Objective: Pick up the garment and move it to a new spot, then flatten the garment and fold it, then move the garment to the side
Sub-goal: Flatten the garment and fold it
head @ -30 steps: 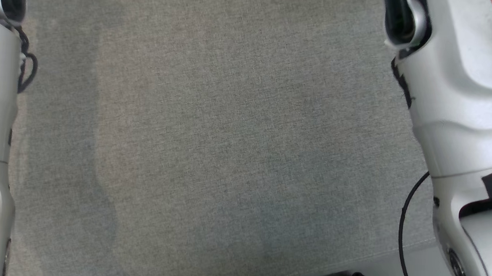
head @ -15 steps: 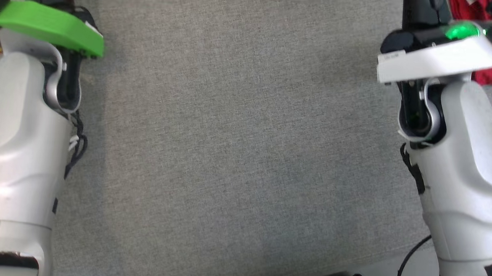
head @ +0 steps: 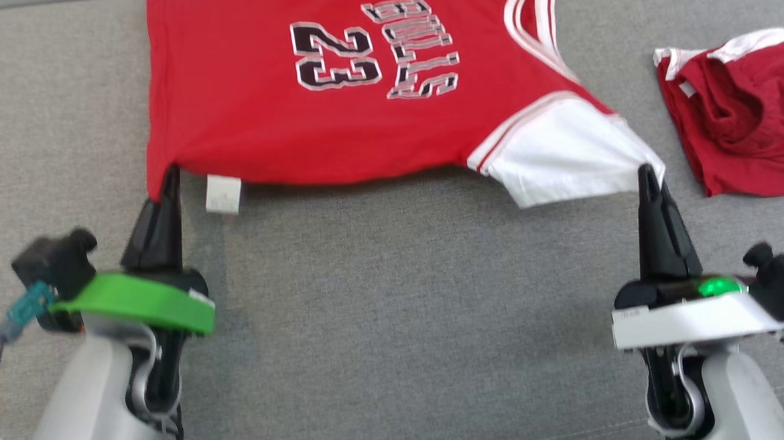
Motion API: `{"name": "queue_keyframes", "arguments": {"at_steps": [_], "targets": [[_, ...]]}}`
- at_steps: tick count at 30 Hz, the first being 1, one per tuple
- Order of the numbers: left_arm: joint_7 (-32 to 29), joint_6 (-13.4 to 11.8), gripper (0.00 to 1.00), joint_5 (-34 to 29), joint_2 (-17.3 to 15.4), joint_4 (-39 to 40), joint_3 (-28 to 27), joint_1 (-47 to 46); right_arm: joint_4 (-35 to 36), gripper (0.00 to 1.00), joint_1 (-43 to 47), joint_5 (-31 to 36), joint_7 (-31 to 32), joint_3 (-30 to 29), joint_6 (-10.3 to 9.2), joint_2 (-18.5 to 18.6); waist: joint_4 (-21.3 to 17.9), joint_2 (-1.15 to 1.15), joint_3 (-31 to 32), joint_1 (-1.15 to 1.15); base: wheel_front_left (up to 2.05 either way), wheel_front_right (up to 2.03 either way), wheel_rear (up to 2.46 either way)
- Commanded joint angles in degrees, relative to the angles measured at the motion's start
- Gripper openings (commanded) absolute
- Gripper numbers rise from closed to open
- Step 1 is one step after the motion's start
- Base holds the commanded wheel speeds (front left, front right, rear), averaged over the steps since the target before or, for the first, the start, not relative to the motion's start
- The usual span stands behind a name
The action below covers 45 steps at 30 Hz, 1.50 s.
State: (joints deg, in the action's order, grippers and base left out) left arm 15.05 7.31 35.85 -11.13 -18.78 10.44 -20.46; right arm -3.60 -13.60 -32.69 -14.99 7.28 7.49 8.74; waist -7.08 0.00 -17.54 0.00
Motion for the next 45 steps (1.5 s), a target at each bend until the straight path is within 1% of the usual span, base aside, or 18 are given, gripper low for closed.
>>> {"name": "queue_keyframes", "arguments": {"at_steps": [1, 4, 8, 12, 15, 18, 21, 22, 25, 32, 38, 42, 45], "targets": [[0.09, 0.20, 0.00, 1.22, 0.82, 1.07, -0.07, 4.02, 1.27, 0.00, 3.01, -0.72, -0.25, -0.12, -0.01, 0.31, 2.06, 0.00, 8.07, 0.00, 0.00, 0.00, 0.00], [0.09, 0.06, 0.00, 2.27, 1.57, 5.42, -0.59, 11.45, 4.76, 0.00, 9.38, -1.51, -0.11, -0.90, -0.01, 0.61, 2.08, 0.00, 10.42, 0.00, 0.00, 0.00, 0.00], [-0.33, -1.65, 0.00, 2.49, 1.98, 11.13, -0.35, 19.76, 9.55, 0.00, 16.71, -1.79, 1.63, -2.87, -0.01, 0.52, 2.49, 0.00, 12.51, 0.00, 0.00, 0.00, 0.00], [-2.83, -3.57, 0.00, 3.00, 1.66, 15.93, 0.36, 25.76, 14.10, 0.00, 22.79, -1.45, 4.81, -4.17, -0.01, -0.22, 2.91, 0.00, 13.75, 0.00, 0.00, 0.00, 0.00], [-4.92, -4.40, 0.00, 3.76, 1.54, 17.20, 1.07, 28.01, 14.92, 0.00, 24.78, -1.92, 6.38, -5.01, -0.01, -1.24, 3.03, 0.00, 13.77, 0.00, 0.00, 0.00, 0.00], [-5.93, -4.83, 0.00, 4.26, 1.87, 16.39, 1.38, 28.31, 12.63, 0.00, 24.65, -2.20, 7.52, -4.66, -0.01, -2.05, 3.26, 0.00, 13.38, 0.00, 0.00, 0.00, 0.00], [-6.30, -4.62, 0.00, 4.69, 2.43, 14.17, 1.87, 27.06, 9.31, 0.00, 22.92, -2.18, 7.29, -4.07, -0.01, -2.13, 3.51, 0.00, 12.51, 0.00, 0.00, 0.00, 0.00], [-6.71, -4.31, 0.00, 4.93, 2.55, 12.21, 2.16, 26.08, 6.55, 0.00, 21.63, -2.03, 6.76, -4.03, -0.01, -1.93, 3.65, 0.00, 11.91, 0.00, 0.00, 0.00, 0.00], [-7.02, -3.99, 0.00, 5.28, 3.14, 8.89, 2.62, 24.34, 2.57, 0.00, 18.90, -2.63, 5.65, -3.67, -0.01, -1.96, 3.92, 0.00, 10.96, 0.00, 0.00, 0.00, 0.00], [-5.39, -3.17, 0.00, 6.25, 4.59, 4.30, 2.41, 18.09, -3.94, 0.00, 10.94, -2.64, 3.20, -4.32, -0.01, -2.23, 4.29, 0.00, 8.18, 0.00, 0.00, 0.00, 0.00], [-5.54, -2.82, 0.00, 8.01, 5.35, 1.89, 1.50, 10.91, -9.11, 0.00, 0.84, -0.65, 2.25, -5.54, -0.01, -2.73, 4.12, 0.00, 5.29, 0.00, 0.00, 0.00, 0.00], [-5.02, -3.54, 0.00, 7.57, 5.26, -1.13, 0.98, 6.30, -15.95, 0.00, -7.33, 0.71, 1.97, -5.58, -0.01, -3.28, 3.86, 0.00, 3.39, 0.00, 0.00, 0.00, 0.00], [-5.04, -3.59, 0.00, 7.28, 5.50, -3.25, 1.26, 3.91, -21.44, 0.00, -11.80, 1.75, 1.79, -4.93, -0.01, -3.30, 4.17, 0.00, 2.36, 0.00, 0.00, 0.00, 0.00]]}}
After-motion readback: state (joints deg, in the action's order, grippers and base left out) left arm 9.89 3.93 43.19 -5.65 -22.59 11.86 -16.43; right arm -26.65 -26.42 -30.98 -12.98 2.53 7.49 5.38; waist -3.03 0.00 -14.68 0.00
